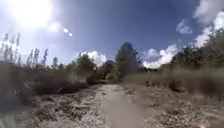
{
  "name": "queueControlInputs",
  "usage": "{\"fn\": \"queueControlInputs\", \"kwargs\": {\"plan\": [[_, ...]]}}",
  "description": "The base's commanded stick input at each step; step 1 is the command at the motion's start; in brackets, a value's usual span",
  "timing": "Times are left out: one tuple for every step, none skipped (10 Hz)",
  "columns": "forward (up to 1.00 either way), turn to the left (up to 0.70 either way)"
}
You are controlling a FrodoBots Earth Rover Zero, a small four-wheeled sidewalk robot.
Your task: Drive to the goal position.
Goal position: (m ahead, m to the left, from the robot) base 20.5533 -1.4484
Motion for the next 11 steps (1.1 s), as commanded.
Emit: {"fn": "queueControlInputs", "kwargs": {"plan": [[0.45, 0.00], [0.45, 0.00], [0.45, 0.00], [0.45, 0.00], [0.45, 0.00], [0.45, 0.00], [0.45, 0.00], [0.45, 0.00], [0.45, 0.00], [0.45, 0.00], [0.45, 0.00]]}}
